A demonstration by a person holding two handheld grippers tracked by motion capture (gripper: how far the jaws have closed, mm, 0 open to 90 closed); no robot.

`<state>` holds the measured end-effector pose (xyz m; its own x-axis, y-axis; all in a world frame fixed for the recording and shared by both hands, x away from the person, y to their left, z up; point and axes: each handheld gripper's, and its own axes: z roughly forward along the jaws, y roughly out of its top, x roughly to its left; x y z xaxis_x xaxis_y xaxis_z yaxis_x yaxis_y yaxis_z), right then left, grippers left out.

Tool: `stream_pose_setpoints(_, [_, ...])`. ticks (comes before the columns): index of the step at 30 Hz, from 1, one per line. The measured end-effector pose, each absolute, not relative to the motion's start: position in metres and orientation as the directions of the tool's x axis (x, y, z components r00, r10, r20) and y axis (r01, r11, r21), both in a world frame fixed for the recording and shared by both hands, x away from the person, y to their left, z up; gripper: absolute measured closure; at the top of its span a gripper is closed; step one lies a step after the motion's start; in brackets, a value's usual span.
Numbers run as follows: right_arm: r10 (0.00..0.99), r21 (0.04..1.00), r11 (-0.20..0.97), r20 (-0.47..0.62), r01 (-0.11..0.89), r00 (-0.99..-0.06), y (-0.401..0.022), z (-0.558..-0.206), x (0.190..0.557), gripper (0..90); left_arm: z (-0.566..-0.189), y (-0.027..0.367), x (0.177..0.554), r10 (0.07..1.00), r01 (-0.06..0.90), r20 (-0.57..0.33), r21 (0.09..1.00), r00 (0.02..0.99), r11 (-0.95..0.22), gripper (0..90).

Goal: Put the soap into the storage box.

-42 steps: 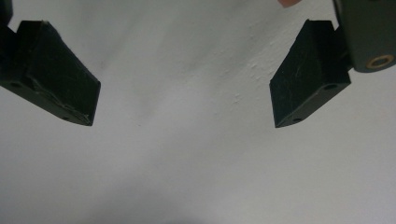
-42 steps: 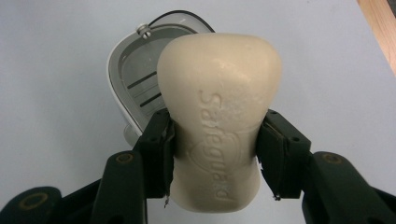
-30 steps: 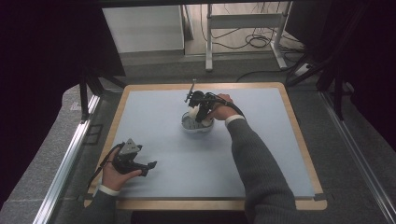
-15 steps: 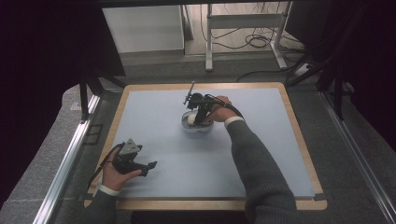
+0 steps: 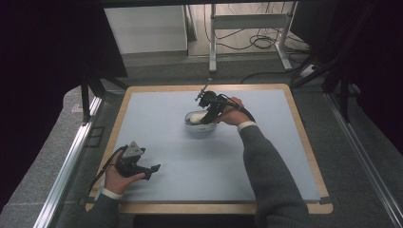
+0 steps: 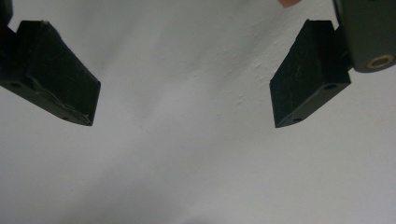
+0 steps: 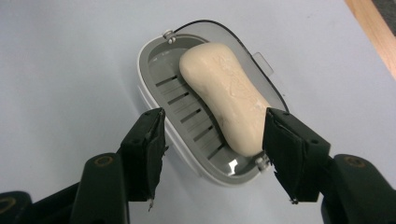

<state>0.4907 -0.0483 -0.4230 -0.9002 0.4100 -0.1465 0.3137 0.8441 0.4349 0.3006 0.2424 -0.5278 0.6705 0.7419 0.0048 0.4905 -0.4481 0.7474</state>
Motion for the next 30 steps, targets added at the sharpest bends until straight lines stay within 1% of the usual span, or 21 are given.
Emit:
stream_pose_setpoints(7, [0.446, 0.477, 0.813, -0.141, 0.334, -0.884, -0.066, -0.42, 0.478, 35.4, -0.527, 0.243, 0.3, 0.743, 0.488, 0.009, 0.748, 0.669, -0.449, 9.2])
stream_pose_setpoints(14, [0.518, 0.548, 0.75, -0.14, 0.37, -0.844, -0.095, -0.421, 0.457, 31.5, -0.526, 0.243, 0.299, 0.751, 0.491, 0.003, 0.755, 0.66, -0.435, 9.2])
stream_pose_setpoints(21, [0.581, 0.623, 0.674, -0.114, 0.398, -0.806, -0.135, -0.43, 0.423, 30.7, -0.526, 0.244, 0.298, 0.752, 0.491, 0.007, 0.754, 0.659, -0.437, 9.2])
stream_pose_setpoints(28, [0.635, 0.653, 0.62, -0.092, 0.435, -0.767, -0.179, -0.448, 0.386, 29.6, -0.527, 0.243, 0.299, 0.754, 0.492, 0.008, 0.753, 0.657, -0.436, 9.2])
stream_pose_setpoints(30, [0.66, 0.663, 0.589, -0.065, 0.461, -0.749, -0.195, -0.457, 0.374, 29.3, -0.527, 0.243, 0.298, 0.754, 0.493, 0.007, 0.753, 0.657, -0.436, 9.2])
